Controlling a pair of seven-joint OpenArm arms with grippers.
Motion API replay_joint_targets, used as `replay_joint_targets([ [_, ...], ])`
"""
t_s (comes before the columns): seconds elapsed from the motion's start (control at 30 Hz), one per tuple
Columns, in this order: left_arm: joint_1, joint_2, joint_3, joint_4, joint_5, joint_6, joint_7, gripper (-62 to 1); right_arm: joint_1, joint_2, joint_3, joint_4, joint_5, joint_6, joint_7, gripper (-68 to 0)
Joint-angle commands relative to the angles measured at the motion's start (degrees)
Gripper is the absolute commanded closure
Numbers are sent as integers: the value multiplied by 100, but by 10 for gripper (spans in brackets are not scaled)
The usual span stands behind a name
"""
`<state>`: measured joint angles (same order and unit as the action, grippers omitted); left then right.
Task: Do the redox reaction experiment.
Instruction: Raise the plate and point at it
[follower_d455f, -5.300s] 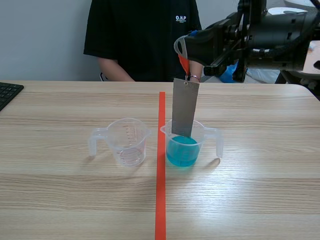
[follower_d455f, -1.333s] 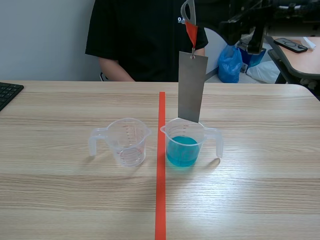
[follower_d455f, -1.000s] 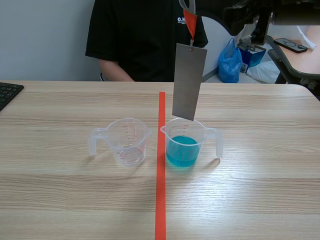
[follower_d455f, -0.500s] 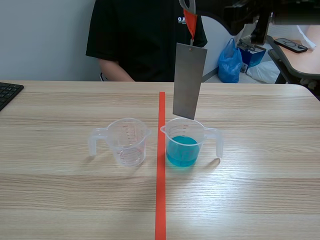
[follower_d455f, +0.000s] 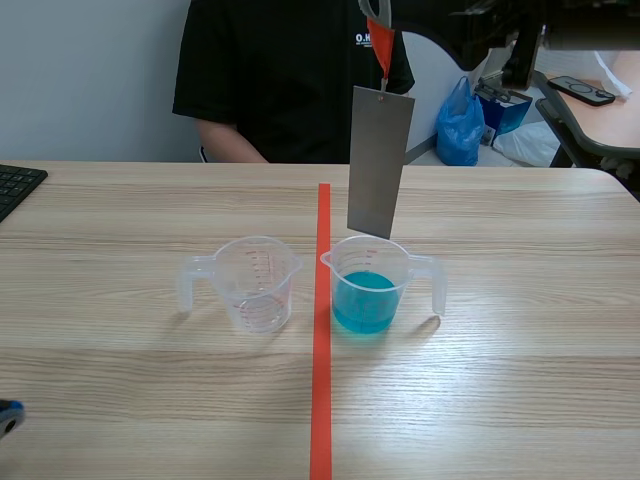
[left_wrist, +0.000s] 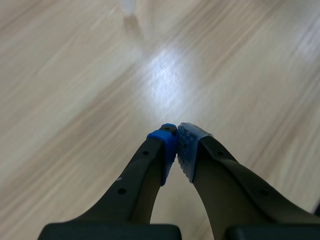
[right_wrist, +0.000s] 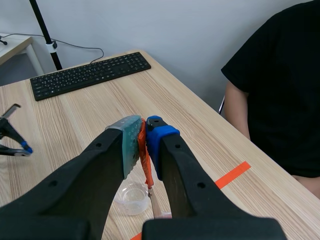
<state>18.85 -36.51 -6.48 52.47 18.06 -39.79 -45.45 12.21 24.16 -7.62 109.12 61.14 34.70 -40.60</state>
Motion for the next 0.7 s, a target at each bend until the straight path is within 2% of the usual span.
replay_joint_targets([
  [0.0,-282,-37,181,72,-254,-9,66,-38,111,42,61,59,90,-42,83,-13],
  [0.1,-833,-35,691,72,-695,-9,498,-38,111,42,61,59,90,-42,83,-13],
  [0.37,-2398,-20,2127,72,-2295,-9,1725,-38,111,42,61,59,90,-42,83,-13],
  [0.43,-2745,33,2430,72,-2533,-9,2026,-38,111,42,61,59,90,-42,83,-13],
  [0.67,-3567,334,3016,72,-2966,-9,2424,-38,111,42,61,59,92,-42,85,-13],
])
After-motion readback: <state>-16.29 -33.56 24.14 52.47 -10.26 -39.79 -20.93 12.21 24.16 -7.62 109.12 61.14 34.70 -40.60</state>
